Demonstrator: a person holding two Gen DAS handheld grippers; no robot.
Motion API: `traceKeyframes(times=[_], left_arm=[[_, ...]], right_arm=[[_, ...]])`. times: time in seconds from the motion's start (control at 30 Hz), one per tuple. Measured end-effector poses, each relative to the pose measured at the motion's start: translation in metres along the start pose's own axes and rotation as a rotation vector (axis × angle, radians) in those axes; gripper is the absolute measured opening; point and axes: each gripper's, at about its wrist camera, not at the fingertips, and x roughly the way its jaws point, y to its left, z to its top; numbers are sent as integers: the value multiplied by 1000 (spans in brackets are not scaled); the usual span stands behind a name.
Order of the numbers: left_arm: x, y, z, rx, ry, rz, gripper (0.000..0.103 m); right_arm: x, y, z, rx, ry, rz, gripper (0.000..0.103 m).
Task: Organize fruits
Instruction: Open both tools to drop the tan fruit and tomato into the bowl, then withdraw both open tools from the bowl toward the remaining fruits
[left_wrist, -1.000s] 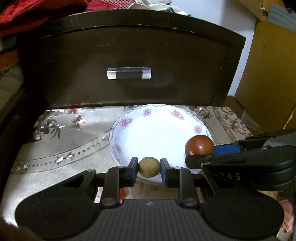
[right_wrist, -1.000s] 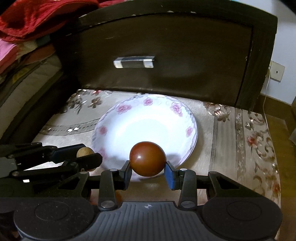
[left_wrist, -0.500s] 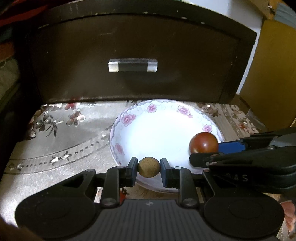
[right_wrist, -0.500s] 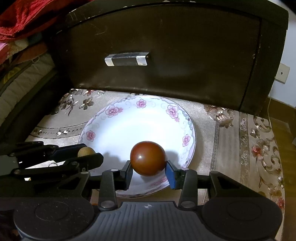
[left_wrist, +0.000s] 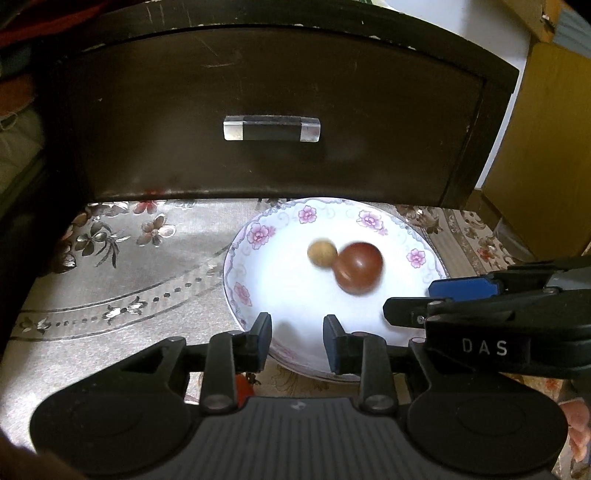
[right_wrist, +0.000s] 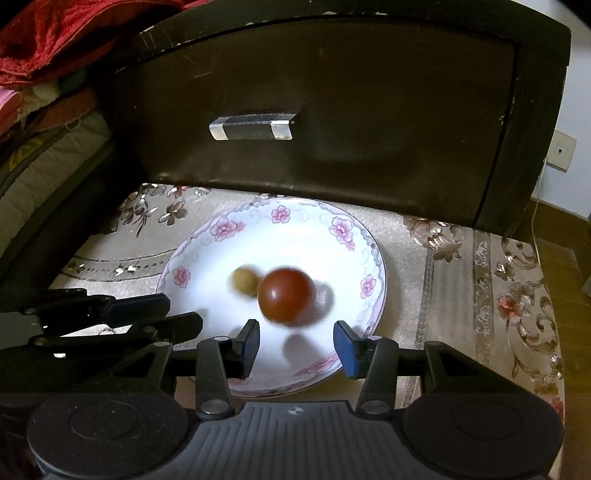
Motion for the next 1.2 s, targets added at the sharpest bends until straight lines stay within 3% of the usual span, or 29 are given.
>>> traceKeyframes(times=[0.47, 1.2], left_arm=[[-15, 1, -1, -8, 5, 4, 41], [-54, 20, -29, 2, 16, 18, 42]], right_arm=[[-15, 5, -3, -2, -15, 7, 43], [-29, 35, -26, -54, 27, 57, 50]])
